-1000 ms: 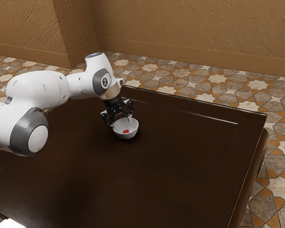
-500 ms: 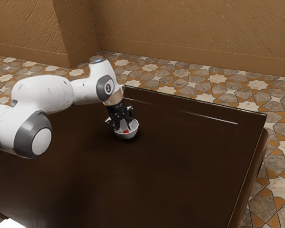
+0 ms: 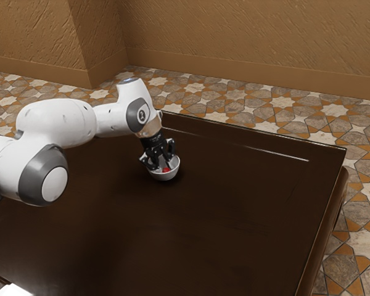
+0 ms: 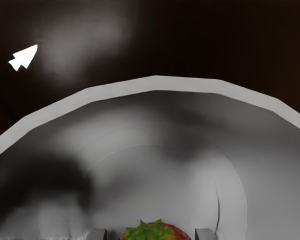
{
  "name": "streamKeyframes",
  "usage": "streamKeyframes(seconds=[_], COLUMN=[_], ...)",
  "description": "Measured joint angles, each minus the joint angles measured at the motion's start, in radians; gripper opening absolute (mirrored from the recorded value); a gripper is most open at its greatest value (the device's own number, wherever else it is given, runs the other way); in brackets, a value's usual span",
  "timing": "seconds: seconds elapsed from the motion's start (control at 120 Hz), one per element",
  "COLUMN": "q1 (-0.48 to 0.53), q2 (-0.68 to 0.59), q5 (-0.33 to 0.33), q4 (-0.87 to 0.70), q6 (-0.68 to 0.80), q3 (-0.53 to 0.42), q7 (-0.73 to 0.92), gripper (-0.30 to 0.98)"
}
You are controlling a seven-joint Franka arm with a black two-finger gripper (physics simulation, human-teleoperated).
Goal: Take strawberry from the bowl
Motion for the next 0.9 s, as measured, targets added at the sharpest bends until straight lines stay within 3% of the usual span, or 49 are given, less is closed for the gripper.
streamKeyframes(seconds=[0.233,0.433,0.65,0.8,0.9], q1=[-0.001,-0.025,-0.227,-0.248,-0.25], q2=[-0.016,-0.119,-0.146,-0.146,-0.147], q5=[0.011,0.031,0.031,0.035,0.038], q4=[0.001,-0.006,-0.01,-0.009,-0.009], q6=[-0.022,-0.061,-0.081,-0.085,-0.086], q3=[0.001,0.005,0.006,0.006,0.007], q7=[-0.028,-0.051,-0.07,-0.075,-0.078], gripper=[-0.01,-0.06,-0.04,0.29,0.44])
